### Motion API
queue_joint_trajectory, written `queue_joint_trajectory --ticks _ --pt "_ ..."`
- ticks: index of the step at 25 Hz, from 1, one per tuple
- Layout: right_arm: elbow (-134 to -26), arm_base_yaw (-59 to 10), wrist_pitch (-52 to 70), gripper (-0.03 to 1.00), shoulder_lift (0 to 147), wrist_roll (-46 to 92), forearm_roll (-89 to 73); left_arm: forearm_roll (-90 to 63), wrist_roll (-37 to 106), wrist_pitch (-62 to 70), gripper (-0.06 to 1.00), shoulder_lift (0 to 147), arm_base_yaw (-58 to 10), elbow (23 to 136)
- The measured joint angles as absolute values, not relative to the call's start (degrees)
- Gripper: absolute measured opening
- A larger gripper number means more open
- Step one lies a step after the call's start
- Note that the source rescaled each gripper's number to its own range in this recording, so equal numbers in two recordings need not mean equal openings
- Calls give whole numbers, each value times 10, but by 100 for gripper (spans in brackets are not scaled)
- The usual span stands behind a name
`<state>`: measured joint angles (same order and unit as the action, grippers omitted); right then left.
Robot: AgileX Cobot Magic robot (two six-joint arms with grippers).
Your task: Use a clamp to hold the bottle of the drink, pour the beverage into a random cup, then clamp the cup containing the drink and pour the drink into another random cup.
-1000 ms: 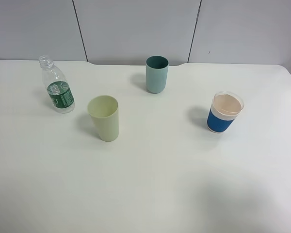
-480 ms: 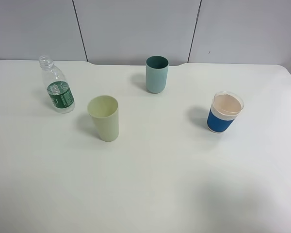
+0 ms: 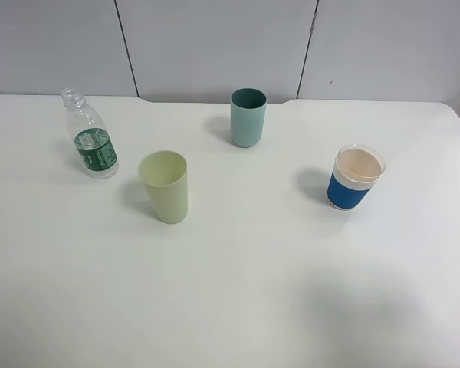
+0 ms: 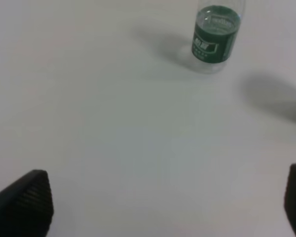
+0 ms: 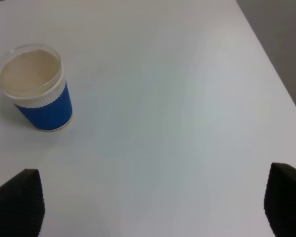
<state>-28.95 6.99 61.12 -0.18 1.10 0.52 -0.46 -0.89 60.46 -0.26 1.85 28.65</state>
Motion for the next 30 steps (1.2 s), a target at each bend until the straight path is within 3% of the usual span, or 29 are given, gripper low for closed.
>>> queue_joint_trajectory --ticks 11,21,30 --pt "-288 56 611 90 -2 11 0 -5 -9 605 87 -3 17 287" --pt "-288 56 611 90 -2 11 0 -5 -9 605 87 -3 -145 287" --pt "-288 56 611 90 -2 11 0 -5 -9 605 87 -3 -151 287"
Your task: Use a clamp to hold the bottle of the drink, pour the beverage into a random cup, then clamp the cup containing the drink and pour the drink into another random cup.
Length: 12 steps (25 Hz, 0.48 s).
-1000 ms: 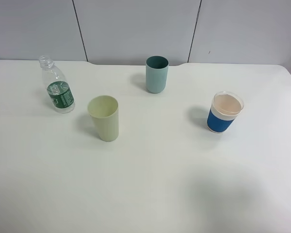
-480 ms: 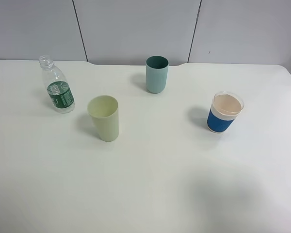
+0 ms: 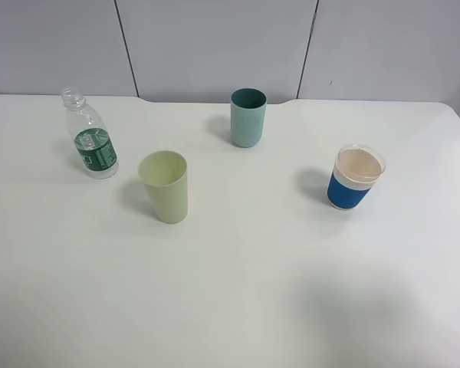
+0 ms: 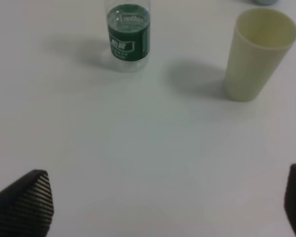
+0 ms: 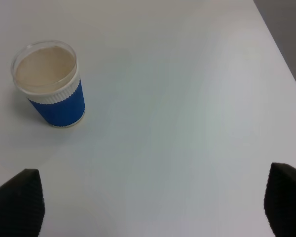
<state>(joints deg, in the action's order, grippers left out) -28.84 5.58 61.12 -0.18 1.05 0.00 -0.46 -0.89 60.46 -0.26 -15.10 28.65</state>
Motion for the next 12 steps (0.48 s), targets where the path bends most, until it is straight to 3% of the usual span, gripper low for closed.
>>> queue_joint_trajectory --ticks 12 --pt "-288 56 611 90 -2 11 0 -5 -9 605 87 -3 -85 287"
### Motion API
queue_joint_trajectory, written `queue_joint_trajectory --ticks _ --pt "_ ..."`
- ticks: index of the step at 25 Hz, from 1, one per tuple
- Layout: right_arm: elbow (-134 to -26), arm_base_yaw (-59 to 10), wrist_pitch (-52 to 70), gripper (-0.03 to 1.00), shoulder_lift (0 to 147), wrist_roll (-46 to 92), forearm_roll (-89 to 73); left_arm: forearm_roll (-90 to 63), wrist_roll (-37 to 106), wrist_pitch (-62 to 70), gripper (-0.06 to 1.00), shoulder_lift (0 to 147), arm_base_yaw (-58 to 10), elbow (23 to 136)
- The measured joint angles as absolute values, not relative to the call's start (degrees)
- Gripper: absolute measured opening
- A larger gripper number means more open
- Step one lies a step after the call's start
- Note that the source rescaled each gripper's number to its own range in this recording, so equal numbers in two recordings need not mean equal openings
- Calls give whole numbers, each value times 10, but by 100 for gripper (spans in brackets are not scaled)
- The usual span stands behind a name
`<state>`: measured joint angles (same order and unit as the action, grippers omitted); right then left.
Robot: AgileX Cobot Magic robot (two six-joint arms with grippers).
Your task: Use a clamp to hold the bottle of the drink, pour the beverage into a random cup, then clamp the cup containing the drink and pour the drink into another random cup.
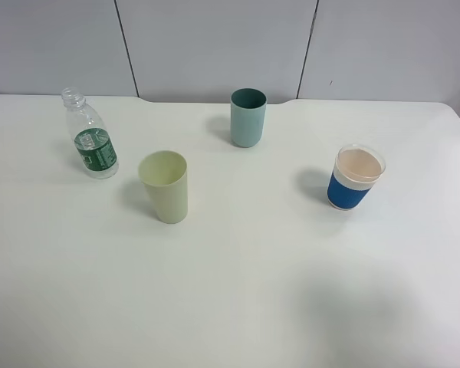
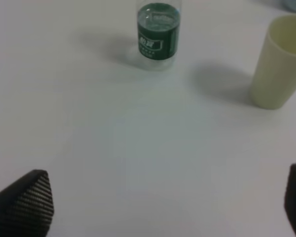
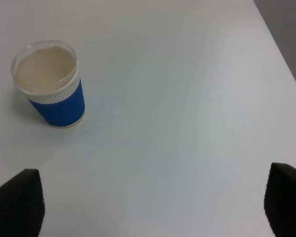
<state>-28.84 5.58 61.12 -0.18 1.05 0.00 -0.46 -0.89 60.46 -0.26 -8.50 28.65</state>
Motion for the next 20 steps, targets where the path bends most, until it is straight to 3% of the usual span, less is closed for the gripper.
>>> queue_joint_trajectory --ticks 20 --pt "-288 56 611 90 -2 10 0 -5 -9 605 87 -3 -82 287"
